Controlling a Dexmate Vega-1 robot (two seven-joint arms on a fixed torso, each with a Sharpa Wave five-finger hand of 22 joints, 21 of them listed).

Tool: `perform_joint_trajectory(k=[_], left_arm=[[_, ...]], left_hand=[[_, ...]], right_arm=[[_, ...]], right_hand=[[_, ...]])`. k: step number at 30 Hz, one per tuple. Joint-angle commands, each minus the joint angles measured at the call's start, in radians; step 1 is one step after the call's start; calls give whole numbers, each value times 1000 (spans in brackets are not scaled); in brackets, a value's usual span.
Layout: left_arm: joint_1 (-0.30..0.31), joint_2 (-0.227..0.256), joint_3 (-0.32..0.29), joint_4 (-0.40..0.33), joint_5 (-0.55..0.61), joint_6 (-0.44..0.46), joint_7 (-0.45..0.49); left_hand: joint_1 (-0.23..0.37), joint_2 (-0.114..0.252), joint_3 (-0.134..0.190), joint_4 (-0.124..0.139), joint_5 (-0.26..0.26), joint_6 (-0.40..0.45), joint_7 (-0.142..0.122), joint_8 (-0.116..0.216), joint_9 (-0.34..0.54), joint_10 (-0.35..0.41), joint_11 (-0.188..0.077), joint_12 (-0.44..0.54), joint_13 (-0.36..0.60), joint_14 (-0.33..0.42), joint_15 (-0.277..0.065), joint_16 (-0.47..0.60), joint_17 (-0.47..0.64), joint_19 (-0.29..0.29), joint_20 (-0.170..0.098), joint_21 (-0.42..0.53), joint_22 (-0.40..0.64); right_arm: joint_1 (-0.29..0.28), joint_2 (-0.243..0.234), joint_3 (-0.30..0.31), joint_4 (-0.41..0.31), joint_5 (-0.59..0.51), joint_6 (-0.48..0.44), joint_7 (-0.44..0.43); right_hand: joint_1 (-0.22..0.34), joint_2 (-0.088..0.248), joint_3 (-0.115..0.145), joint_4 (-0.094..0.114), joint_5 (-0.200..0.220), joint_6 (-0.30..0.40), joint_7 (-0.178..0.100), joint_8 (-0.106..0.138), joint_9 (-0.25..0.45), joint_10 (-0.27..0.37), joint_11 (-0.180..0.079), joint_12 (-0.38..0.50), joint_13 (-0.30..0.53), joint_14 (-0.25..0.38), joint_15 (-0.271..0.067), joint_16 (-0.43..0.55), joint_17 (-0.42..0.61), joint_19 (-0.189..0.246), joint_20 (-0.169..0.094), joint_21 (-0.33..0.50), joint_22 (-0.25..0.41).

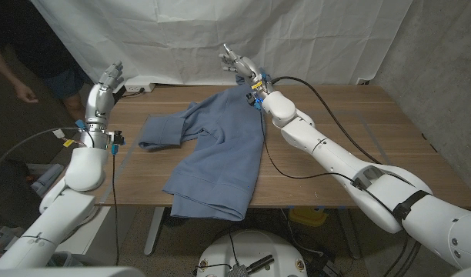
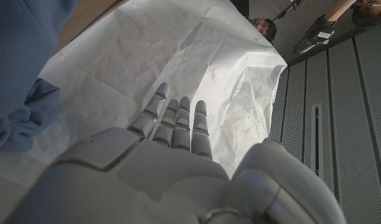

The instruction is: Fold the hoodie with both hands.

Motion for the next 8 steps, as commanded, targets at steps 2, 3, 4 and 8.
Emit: perform_joint_trajectory(k=[2,3,4,8], left_arm=[[39,-3,-25,-24,-9,-11,-29],[41,-5,-26,-26,-6,-13,-28],[42,-9,-27,-28,-5,-16,-27],[50,-18,-32,-35,11,-26,-22]], left_hand=[[-6,53,7,0,2,-3,0,4,-1,0,5,5,2,0,2,6,2,6,2,-5,5],[-6,53,7,0,2,-3,0,4,-1,1,3,5,2,0,2,6,2,7,2,-5,5],[-6,53,7,0,2,-4,0,4,-1,0,3,5,2,0,2,6,2,6,3,-6,5],[-6,53,7,0,2,-5,-1,3,-1,-1,3,5,2,-1,3,6,2,6,3,-6,5]], right_arm=[[-109,-76,51,-181,-16,-71,-95],[-114,-79,54,-189,-17,-72,-99],[-118,-83,55,-197,-18,-72,-100],[-126,-95,60,-219,-20,-69,-98]], right_hand=[[10,3,4,-3,-4,11,-1,8,5,12,-1,8,2,13,-1,4,1,9,0,-7,2],[9,3,4,-3,-4,12,0,8,5,12,-1,8,2,14,0,4,0,9,0,-8,2],[9,3,4,-4,-4,12,0,8,5,12,-1,8,2,15,0,5,0,9,0,-8,2],[9,3,4,-4,-5,15,1,8,5,14,1,8,2,17,0,5,-1,10,0,-9,2]])
